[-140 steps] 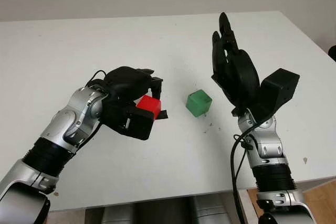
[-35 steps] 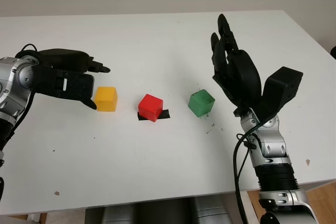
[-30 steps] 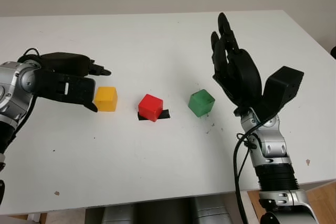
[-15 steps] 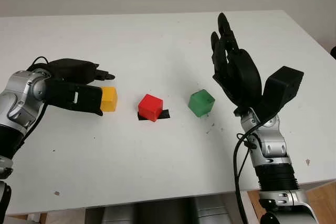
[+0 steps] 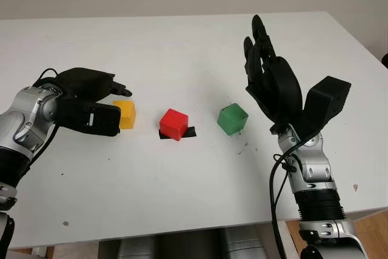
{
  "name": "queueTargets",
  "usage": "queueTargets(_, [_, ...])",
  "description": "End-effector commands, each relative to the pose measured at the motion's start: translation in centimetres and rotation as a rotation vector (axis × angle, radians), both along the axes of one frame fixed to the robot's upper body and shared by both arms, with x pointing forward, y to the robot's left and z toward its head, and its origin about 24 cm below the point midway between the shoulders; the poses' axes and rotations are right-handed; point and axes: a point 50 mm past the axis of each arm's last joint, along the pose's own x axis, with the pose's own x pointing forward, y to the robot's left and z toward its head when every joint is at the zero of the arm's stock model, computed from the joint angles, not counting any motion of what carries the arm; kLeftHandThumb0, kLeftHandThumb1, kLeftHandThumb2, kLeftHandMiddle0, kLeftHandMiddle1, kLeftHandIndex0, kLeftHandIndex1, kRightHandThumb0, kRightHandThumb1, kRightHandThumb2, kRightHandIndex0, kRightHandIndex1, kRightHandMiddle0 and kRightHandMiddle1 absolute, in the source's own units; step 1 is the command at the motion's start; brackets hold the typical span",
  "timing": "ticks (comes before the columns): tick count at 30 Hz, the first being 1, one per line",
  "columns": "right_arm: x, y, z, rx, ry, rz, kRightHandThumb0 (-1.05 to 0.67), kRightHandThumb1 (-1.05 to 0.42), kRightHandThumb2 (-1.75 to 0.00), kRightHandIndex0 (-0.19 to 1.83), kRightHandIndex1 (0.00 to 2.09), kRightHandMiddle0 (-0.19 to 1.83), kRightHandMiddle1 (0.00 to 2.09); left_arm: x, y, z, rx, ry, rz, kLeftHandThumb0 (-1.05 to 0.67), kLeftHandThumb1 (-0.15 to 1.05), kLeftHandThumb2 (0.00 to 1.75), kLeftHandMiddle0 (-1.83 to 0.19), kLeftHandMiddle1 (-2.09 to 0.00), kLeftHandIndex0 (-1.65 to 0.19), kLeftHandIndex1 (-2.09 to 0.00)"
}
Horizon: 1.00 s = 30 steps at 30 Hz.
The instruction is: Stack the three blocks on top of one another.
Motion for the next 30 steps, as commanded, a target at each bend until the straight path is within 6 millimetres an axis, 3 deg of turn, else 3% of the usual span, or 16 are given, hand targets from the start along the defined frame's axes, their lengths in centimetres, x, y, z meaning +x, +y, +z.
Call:
queueTargets(1, [0.0,-0.1,0.8,-0.002,-0.03,0.003,-0.76,-1.05,-0.7,-0.19,0.0,-0.19,0.0,-0.1,0.1,-0.1,0.018,-0.013,-0.006,-0.68,0.92,0.06,-0.24,-0.06,-0.51,-0.54])
queueTargets(2, [0.0,-0.1,0.8,-0.002,-0.031,0.003,-0.75,-1.05,-0.7,-0.19,0.0,-0.19,0.0,-0.1,0.1,-0.2,0.023,-0.02,-0.009,-0.67,0.92,0.05,-0.26,-0.06,-0.45,-0.73])
queueTargets(4, [0.0,-0.1,0.8,-0.003,-0.033,0.0,-0.75,-1.05,-0.71,-0.19,0.0,-0.19,0.0,-0.1,0.1,-0.3,0.021,-0.036,-0.013,-0.64,0.92,0.05,-0.29,-0.07,-0.42,-0.85])
queueTargets(14, [0.1,0.0,0.8,-0.001,-0.032,0.0,-0.75,-1.05,-0.7,-0.19,0.0,-0.19,0.0,-0.3,0.3,-0.8,0.032,-0.068,-0.028,-0.53,0.96,0.06,-0.37,-0.07,-0.46,-1.01])
queueTargets(18, [0.1,0.0,0.8,-0.003,-0.031,-0.002,-0.74,-1.05,-0.71,-0.19,0.0,-0.19,0.0,-0.3,0.3,-1.0,-0.01,-0.079,-0.039,-0.53,0.99,0.06,-0.4,-0.06,-0.42,-1.14])
queueTargets(28, [0.2,0.0,0.9,-0.006,-0.039,-0.004,-0.76,-1.05,-0.68,-0.19,0.0,-0.19,0.0,-0.4,0.6,-1.3,-0.153,-0.074,-0.042,-0.41,1.05,0.08,-0.41,-0.06,-0.33,-1.18])
queueTargets(30, [0.2,0.0,0.8,-0.005,-0.041,-0.001,-0.76,-1.05,-0.68,-0.19,0.0,-0.19,0.0,-0.3,0.7,-1.3,-0.273,-0.05,-0.019,-0.37,1.04,0.06,-0.4,-0.05,-0.26,-1.42])
